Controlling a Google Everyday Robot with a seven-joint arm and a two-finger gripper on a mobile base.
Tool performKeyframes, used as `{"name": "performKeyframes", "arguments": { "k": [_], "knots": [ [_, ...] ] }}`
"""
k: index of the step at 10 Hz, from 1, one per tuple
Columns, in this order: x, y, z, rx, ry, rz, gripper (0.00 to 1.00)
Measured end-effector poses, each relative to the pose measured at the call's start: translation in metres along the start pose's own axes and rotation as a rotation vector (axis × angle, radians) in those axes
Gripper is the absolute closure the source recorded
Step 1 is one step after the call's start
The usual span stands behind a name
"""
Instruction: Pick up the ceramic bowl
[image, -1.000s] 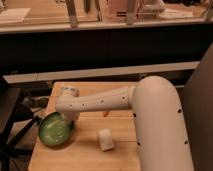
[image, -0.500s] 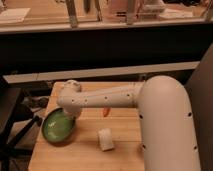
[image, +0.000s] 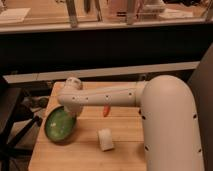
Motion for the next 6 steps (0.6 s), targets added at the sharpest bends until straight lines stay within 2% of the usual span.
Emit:
{"name": "performKeyframes", "arguments": {
  "k": [6],
  "knots": [
    [0.0036,0.0069,-0.0094,-0.012,0.018,-0.051,0.97]
  ]
}}
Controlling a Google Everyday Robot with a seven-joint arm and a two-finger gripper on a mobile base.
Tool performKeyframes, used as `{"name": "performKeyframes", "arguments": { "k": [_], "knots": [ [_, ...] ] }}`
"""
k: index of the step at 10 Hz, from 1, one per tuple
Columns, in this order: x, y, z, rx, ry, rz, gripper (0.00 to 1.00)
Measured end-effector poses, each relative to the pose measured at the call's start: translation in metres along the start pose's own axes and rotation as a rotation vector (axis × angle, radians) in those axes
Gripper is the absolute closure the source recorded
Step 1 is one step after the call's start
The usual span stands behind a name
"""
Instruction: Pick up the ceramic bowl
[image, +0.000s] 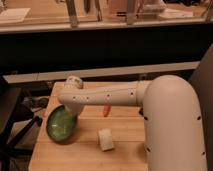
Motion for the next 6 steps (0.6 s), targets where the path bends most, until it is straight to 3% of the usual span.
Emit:
{"name": "performKeyframes", "arguments": {
  "k": [6],
  "knots": [
    [0.0035,0.0108,-0.0106,-0.008,0.019,-0.060,0.97]
  ]
}}
